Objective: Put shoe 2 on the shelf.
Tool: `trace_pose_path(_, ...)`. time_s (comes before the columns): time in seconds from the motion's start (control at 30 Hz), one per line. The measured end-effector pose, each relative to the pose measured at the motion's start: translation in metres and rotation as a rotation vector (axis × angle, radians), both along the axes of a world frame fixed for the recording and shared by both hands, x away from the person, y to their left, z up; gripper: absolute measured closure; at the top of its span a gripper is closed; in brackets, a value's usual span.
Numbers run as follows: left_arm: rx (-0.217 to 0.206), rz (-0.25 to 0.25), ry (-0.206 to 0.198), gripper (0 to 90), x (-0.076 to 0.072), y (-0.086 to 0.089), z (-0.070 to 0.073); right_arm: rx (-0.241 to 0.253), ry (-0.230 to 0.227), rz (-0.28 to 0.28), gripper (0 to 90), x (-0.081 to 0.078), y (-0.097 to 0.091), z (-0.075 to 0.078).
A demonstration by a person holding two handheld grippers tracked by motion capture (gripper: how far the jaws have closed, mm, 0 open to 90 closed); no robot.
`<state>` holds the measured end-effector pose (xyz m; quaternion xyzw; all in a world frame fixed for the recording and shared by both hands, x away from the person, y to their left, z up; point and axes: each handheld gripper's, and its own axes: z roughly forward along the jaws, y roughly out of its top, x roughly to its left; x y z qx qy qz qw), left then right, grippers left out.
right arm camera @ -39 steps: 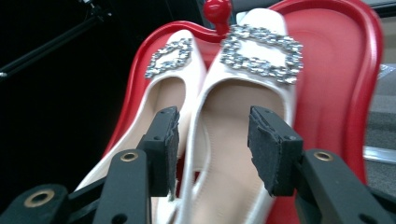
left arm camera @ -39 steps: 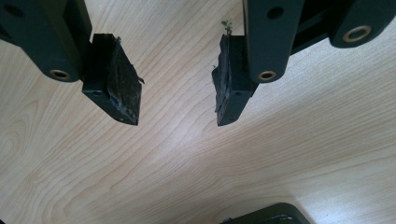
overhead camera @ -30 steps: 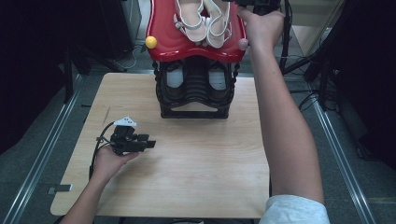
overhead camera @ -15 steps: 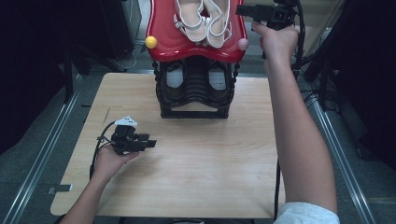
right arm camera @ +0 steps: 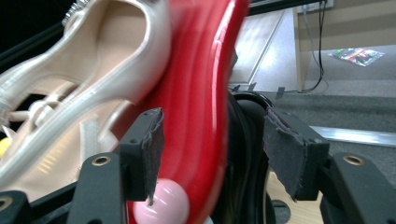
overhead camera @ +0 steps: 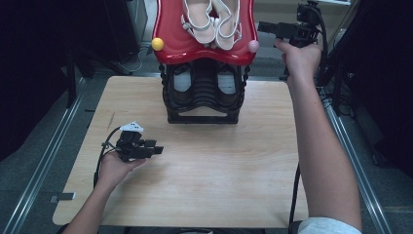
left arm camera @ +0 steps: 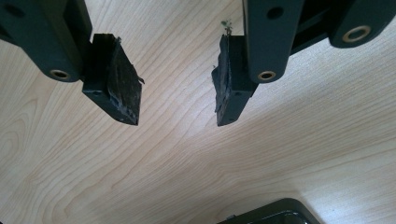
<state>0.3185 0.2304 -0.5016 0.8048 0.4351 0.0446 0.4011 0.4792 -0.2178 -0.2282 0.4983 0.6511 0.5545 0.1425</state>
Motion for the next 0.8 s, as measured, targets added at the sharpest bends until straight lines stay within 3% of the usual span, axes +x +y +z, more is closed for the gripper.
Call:
trace_pose_path(0.3, -0.003, 0.002, -0.002, 51.1, 0.000, 0.000, 0.000, 0.026, 0.015, -0.019, 39.6, -0.004, -0.020, -0.020)
trace_pose_path(0.8, -0.007, 0.008, -0.007, 51.0, 0.000, 0.000, 0.000, -0.008, 0.030, -0.011, 39.5, -0.026, -0.033, -0.060)
